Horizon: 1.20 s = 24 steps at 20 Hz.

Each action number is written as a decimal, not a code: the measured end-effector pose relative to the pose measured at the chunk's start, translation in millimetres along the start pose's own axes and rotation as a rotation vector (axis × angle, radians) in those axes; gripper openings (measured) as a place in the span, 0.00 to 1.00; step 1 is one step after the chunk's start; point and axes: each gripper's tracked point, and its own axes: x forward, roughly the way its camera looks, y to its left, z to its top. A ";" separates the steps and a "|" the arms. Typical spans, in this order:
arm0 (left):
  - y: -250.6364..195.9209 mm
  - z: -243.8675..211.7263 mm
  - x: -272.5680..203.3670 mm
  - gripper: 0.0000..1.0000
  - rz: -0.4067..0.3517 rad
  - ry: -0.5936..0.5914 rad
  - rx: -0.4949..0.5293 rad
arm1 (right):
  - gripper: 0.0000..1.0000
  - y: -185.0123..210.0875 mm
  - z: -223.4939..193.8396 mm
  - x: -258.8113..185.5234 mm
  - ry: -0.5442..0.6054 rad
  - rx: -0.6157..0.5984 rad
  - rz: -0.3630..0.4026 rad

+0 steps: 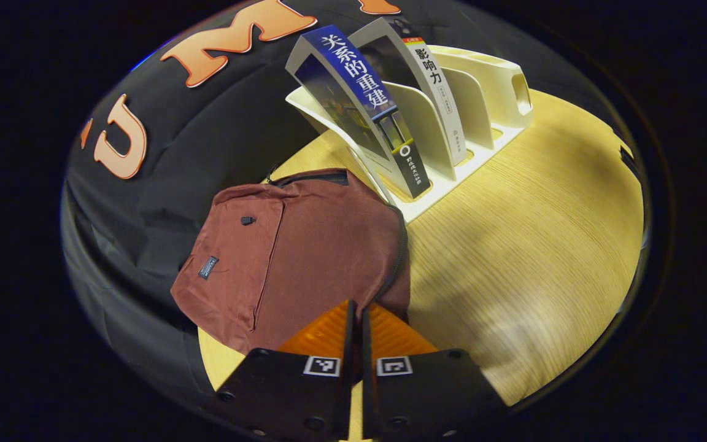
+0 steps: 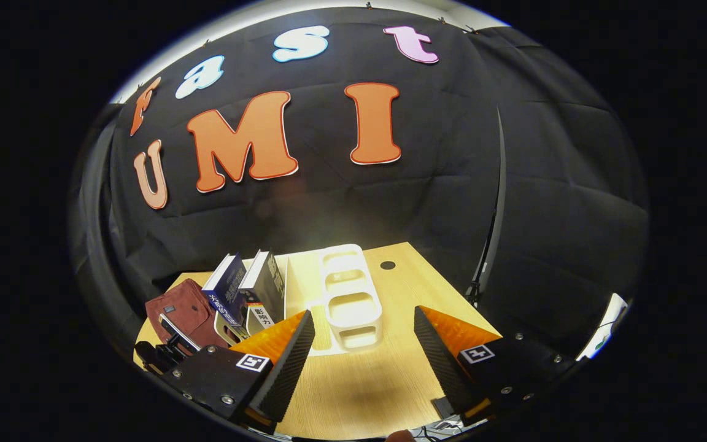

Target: Open the schoolbag, grab two books from the bookshelf and put them into the schoolbag.

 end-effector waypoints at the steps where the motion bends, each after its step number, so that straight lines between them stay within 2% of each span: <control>1: 0.8 -1.7 1.0 0.02 -0.022 0.015 -0.008 | 0.97 -1.1 -1.1 1.8 0.003 0.014 0.003; 3: 5.7 1.8 -7.0 0.01 -0.104 0.053 -0.051 | 0.97 -2.1 -1.7 2.9 0.015 0.052 0.027; 6: 29.0 18.4 -30.8 0.01 -0.216 0.047 -0.117 | 0.96 6.2 0.2 3.6 0.032 0.070 0.078; 9: 75.5 40.0 -62.7 0.01 -0.305 -0.023 -0.148 | 0.97 22.3 7.8 -0.5 0.022 0.073 0.059; 11: 125.6 59.5 -81.0 0.01 -0.365 -0.083 -0.178 | 0.97 60.9 14.9 -8.4 0.007 0.064 0.016; 13: 184.0 85.0 -91.2 0.01 -0.411 -0.173 -0.197 | 1.00 111.3 22.1 -11.5 0.001 0.056 0.055; 14: 205.9 90.1 -93.3 0.00 -0.429 -0.198 -0.221 | 0.97 144.1 21.1 -10.1 0.037 0.042 0.076; 15: 233.9 93.8 -89.8 0.01 -0.430 -0.210 -0.243 | 1.00 178.4 20.0 -8.6 0.084 0.019 0.107; 16: 253.7 102.4 -82.7 0.01 -0.431 -0.239 -0.264 | 0.97 211.7 23.7 -5.0 0.126 -0.015 0.149; 17: 260.7 106.4 -78.9 0.01 -0.445 -0.251 -0.295 | 0.97 234.8 26.3 2.8 0.173 -0.048 0.175; 19: 258.6 103.7 -78.0 0.01 -0.523 -0.262 -0.357 | 0.97 274.9 33.0 29.8 0.287 -0.154 0.202; 21: 257.7 100.2 -70.6 0.01 -0.550 -0.259 -0.367 | 0.97 303.6 36.4 51.9 0.426 -0.150 0.238; 23: 260.4 97.0 -66.1 0.01 -0.552 -0.264 -0.377 | 0.97 309.6 37.9 89.5 0.591 -0.212 0.211; 24: 261.0 97.0 -65.4 0.01 -0.554 -0.269 -0.382 | 0.97 306.8 35.0 106.6 0.639 -0.225 0.173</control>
